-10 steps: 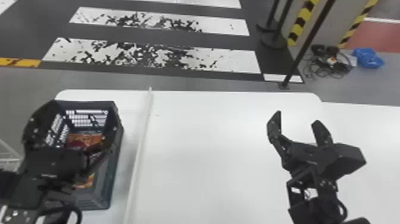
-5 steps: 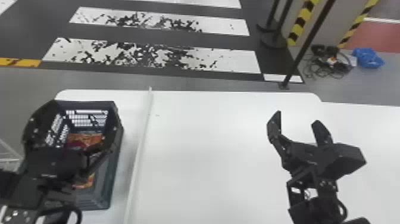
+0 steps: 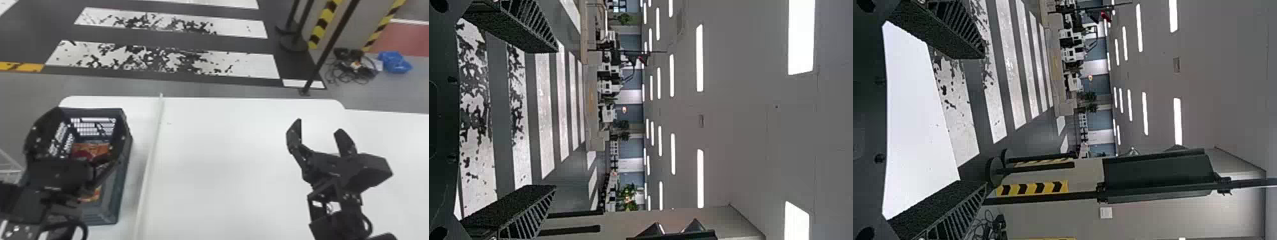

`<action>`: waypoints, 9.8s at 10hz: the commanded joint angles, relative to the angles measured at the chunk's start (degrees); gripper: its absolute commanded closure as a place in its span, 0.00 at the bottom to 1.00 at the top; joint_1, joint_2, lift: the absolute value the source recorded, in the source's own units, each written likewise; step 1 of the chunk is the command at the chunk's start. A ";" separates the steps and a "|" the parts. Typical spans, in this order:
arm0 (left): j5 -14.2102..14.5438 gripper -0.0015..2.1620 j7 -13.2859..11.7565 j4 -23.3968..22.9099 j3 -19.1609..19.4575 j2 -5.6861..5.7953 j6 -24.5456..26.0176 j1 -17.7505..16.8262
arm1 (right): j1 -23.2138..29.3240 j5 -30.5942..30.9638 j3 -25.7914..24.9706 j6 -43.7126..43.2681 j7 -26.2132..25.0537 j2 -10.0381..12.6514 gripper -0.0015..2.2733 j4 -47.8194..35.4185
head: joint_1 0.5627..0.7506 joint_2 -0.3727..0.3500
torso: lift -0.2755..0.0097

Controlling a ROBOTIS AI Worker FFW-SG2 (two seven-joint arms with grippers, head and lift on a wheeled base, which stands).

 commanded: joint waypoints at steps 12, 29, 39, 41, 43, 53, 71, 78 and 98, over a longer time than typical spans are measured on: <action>0.00 0.00 0.00 0.00 0.00 0.00 0.00 0.00 | 0.00 0.00 0.00 0.00 0.00 0.00 0.00 0.00 | 0.70 0.38 | 0.86; 0.00 0.00 0.00 0.00 0.00 0.00 0.00 0.00 | 0.00 0.00 0.00 0.00 0.00 0.00 0.00 0.00 | 0.70 0.38 | 0.86; 0.00 0.00 0.00 0.00 0.00 0.00 0.00 0.00 | 0.00 0.00 0.00 0.00 0.00 0.00 0.00 0.00 | 0.70 0.38 | 0.86; 0.00 0.00 0.00 0.00 0.00 0.00 0.00 0.00 | 0.00 0.00 0.00 0.00 0.00 0.00 0.00 0.00 | 0.70 0.38 | 0.86; 0.00 0.00 0.00 0.00 0.00 0.00 0.00 0.00 | 0.00 0.00 0.00 0.00 0.00 0.00 0.00 0.00 | 0.70 0.38 | 0.86; 0.00 0.00 0.00 0.00 0.00 0.00 0.00 0.00 | 0.00 0.00 0.00 0.00 0.00 0.00 0.00 0.00 | 0.70 0.38 | 0.86; 0.00 0.00 0.00 0.00 0.00 0.00 0.00 0.00 | 0.00 0.00 0.00 0.00 0.00 0.00 0.00 0.00 | 0.70 0.38 | 0.86; 0.00 0.00 0.00 0.00 0.00 0.00 0.00 0.00 | 0.00 0.00 0.00 0.00 0.00 0.00 0.00 0.00 | 0.70 0.38 | 0.86; 0.00 0.00 0.00 0.00 0.00 0.00 0.00 0.00 | 0.00 0.00 0.00 0.00 0.00 0.00 0.00 0.00 | 0.70 0.38 | 0.86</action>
